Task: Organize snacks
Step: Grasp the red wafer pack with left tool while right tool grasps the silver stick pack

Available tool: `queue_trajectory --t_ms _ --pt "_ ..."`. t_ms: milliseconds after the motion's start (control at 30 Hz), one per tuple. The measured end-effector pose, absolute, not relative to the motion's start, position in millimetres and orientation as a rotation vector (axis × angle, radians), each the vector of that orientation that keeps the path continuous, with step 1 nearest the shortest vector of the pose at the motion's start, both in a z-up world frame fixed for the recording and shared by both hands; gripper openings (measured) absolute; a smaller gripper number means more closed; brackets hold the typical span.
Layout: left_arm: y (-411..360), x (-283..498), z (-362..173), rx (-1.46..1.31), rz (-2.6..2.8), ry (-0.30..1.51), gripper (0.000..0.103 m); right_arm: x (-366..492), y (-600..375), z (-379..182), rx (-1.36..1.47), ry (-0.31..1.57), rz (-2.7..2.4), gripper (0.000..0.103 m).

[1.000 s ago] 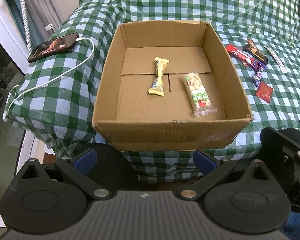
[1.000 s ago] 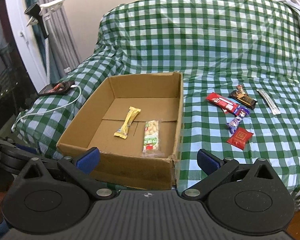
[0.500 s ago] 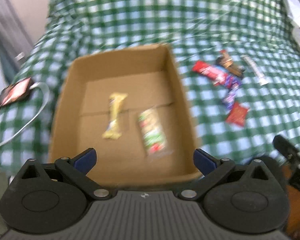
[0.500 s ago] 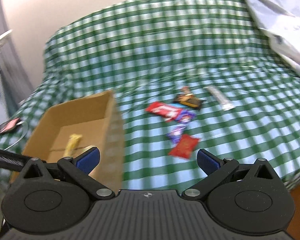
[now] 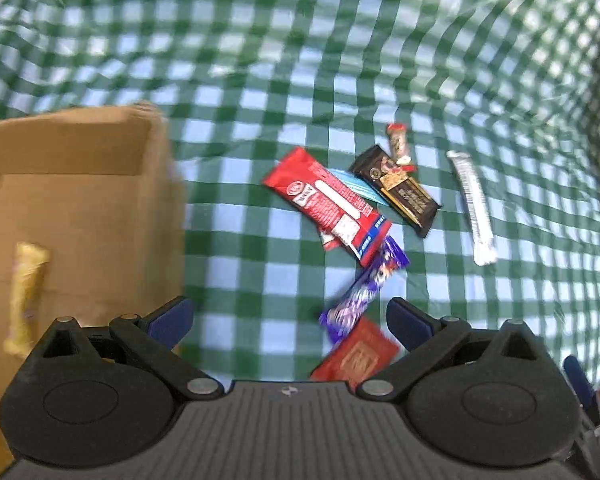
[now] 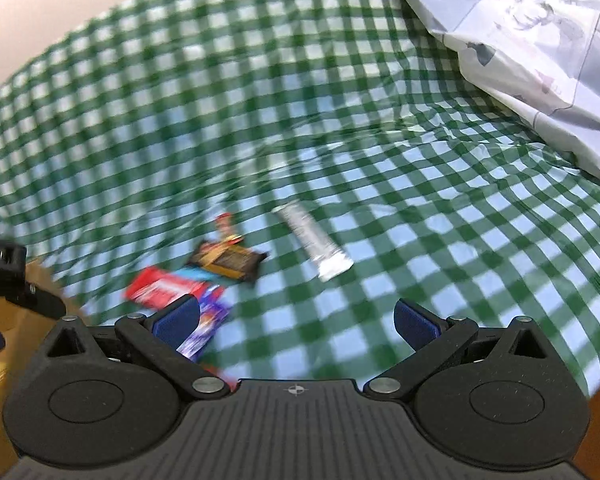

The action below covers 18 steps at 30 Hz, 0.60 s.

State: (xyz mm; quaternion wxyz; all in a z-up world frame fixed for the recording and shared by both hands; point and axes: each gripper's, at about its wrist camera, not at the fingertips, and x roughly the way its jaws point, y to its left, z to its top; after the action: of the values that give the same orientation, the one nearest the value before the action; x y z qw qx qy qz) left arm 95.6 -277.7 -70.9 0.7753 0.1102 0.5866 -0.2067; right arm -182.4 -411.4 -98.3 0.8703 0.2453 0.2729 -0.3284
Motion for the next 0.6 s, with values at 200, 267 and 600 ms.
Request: queue_trajectory --t_ms 200,267,600 --pt "-318 153 -138 0.177 -0.354 1.366 0.103 -127 -495 -156 0.493 0.617 -0.696 0.102" --pt "-329 169 -154 0.162 -0.344 1.386 0.103 -104 -514 -175 0.457 0.650 -0.677 0.102" --pt "-367 206 -193 0.200 -0.314 1.372 0.103 -40 -550 -228 0.401 0.708 -0.688 0.103"
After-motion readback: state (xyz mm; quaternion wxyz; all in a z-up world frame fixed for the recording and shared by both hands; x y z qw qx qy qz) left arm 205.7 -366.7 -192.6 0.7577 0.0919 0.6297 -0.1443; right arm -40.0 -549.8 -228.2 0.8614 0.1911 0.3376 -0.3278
